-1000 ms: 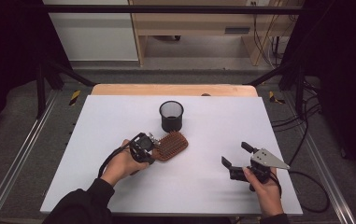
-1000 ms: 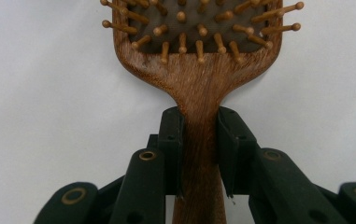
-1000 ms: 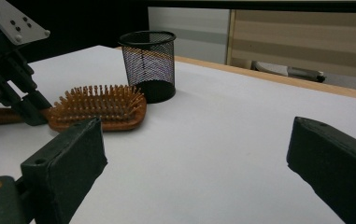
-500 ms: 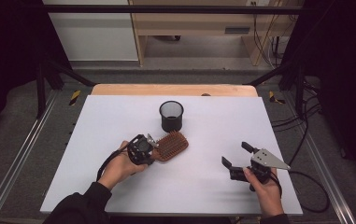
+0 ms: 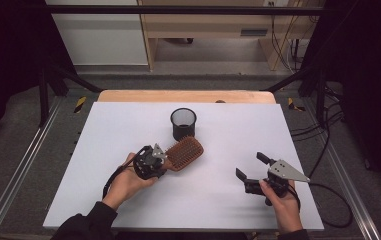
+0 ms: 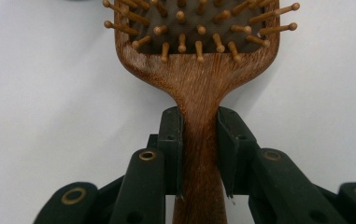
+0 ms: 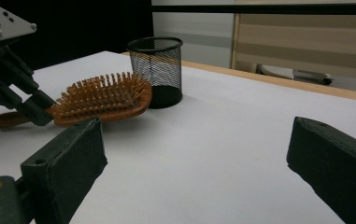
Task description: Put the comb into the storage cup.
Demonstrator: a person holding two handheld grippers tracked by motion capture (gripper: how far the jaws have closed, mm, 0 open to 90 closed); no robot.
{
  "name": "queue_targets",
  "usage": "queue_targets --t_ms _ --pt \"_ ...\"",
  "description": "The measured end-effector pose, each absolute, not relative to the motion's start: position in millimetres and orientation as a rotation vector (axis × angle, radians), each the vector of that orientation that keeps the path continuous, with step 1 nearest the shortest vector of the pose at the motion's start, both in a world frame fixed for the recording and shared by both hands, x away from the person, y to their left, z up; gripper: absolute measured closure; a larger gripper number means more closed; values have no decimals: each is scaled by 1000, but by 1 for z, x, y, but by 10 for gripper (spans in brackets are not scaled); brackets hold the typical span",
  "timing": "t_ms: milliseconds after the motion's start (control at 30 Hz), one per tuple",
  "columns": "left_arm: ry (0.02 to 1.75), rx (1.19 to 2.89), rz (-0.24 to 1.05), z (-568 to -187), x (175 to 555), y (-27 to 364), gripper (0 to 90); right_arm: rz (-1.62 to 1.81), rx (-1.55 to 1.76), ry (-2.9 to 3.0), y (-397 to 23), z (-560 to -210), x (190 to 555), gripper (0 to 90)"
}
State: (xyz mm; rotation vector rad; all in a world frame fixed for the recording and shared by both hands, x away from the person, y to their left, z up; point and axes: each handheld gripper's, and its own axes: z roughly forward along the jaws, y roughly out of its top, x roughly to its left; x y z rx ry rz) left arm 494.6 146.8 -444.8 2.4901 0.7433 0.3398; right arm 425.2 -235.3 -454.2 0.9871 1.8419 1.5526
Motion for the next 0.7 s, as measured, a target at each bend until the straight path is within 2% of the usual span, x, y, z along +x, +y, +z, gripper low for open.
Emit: queue_targets --t_ms 300,700 --pt "728 2285 361 -438 478 147 731 1679 1042 1928 -206 -454 430 40" --pt "682 2260 380 -439 465 137 731 1815 1090 2043 -158 -456 452 43"
